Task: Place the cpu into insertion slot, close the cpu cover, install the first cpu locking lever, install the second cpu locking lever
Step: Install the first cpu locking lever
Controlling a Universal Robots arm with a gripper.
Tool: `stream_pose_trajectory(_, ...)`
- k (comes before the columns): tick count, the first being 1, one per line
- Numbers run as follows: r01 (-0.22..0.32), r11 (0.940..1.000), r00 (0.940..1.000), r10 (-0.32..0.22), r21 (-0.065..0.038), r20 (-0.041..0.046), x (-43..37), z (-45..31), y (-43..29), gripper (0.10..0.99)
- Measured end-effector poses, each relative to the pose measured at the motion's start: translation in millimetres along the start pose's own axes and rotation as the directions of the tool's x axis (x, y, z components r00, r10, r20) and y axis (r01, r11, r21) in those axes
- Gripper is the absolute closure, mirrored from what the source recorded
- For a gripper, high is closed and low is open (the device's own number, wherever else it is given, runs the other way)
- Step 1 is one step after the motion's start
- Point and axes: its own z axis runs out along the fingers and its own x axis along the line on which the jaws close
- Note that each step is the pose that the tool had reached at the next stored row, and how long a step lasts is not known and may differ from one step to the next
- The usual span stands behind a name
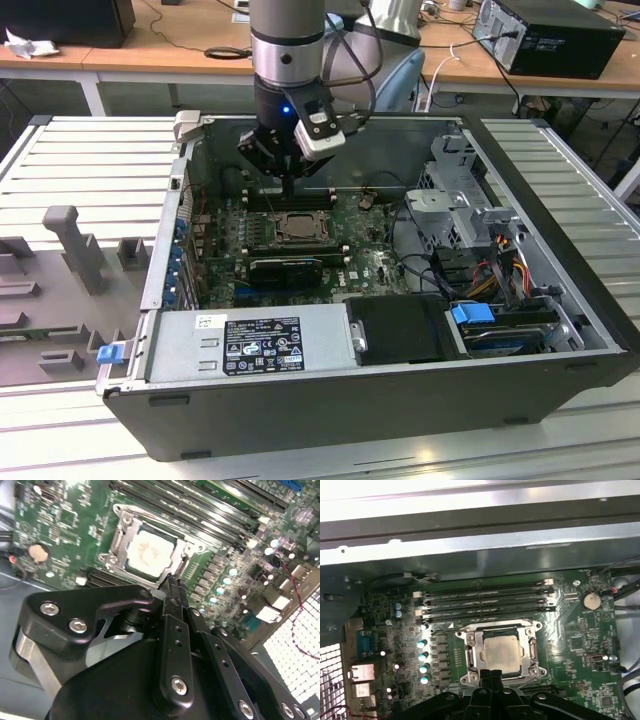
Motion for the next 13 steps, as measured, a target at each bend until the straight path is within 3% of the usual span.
stream_pose_trajectory(5, 0.003, 1.0000, 1.0000, -0.003, -0.001, -0.0001, 12.0, 1.7, -1.2, 0.980)
stream_pose_trajectory(13, 0.004, 1.0000, 1.0000, -0.004, -0.001, -0.0002, 21.2, 2.7, -2.2, 0.980)
